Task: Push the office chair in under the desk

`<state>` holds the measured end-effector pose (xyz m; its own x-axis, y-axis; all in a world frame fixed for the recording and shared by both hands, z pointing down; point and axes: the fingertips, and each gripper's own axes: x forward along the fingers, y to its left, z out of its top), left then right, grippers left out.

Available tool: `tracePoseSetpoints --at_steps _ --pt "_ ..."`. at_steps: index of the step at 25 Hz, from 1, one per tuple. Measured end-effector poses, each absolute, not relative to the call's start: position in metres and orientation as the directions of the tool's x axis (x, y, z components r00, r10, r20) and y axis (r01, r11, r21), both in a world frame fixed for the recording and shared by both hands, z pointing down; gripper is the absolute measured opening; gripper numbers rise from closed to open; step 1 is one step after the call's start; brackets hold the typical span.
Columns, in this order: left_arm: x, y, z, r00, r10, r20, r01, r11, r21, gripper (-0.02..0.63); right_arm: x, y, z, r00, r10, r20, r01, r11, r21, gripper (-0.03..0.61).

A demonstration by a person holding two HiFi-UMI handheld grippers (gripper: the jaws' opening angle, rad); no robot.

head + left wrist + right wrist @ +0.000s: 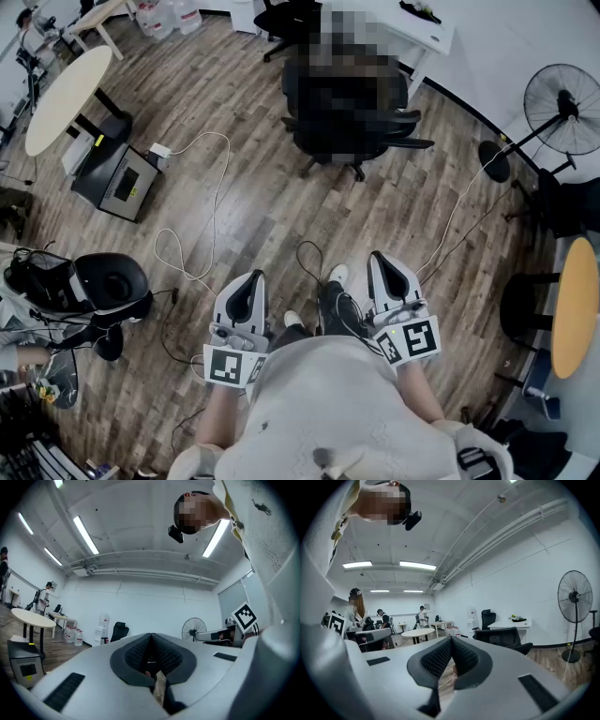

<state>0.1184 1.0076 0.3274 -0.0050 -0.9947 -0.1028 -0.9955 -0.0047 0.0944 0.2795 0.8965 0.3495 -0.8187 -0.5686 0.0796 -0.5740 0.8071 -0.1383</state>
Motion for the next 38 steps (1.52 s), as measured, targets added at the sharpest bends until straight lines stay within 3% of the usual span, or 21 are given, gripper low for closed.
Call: tracePoseSetpoints --at_steps 9,19,20,23,27,32,34,38 --pt "0.197 1.060 0.307 0.046 -0.984 -0.170 -0.993 -0.063 0.097 0.021 0.352 0.965 0.338 -0.772 -0.632 0.070 -0.636 0.763 -0.116 0.006" --pt "0.214 1.074 0.302 0.031 -0.989 -0.146 -0.992 -0.048 0.115 0.029 0.374 0.989 0.327 -0.768 -0.639 0.027 -0.639 0.764 -0.095 0.009" --pt "0.217 1.073 0.303 0.044 -0.990 -0.137 -0.993 -0.059 0.103 0.053 0.375 0.988 0.328 -0.773 -0.634 0.031 -0.634 0.768 -0.092 0.011" --pt "0.222 1.065 0.307 0.063 -0.992 -0.108 -0.995 -0.071 0.070 0.163 0.374 0.983 0.331 -0.789 -0.612 0.049 -0.614 0.785 -0.088 0.140" --pt "0.228 1.053 0.311 0.068 -0.995 -0.077 -0.997 -0.071 0.035 0.263 0.378 0.970 0.330 -0.787 -0.615 0.052 -0.617 0.783 -0.078 0.179" --pt "0.228 1.033 0.317 0.073 -0.995 -0.072 -0.997 -0.074 0.015 0.290 0.377 0.952 0.332 -0.782 -0.622 0.045 -0.623 0.777 -0.083 0.188" --pt "0.225 1.025 0.321 0.070 -0.995 -0.074 -0.997 -0.072 0.024 0.290 0.376 0.943 0.338 -0.781 -0.621 0.059 -0.624 0.776 -0.090 0.133" --pt "0.225 1.003 0.330 0.092 -0.995 -0.042 -0.993 -0.095 0.066 0.285 0.382 0.919 0.342 -0.743 -0.666 0.059 -0.669 0.740 -0.064 0.135"
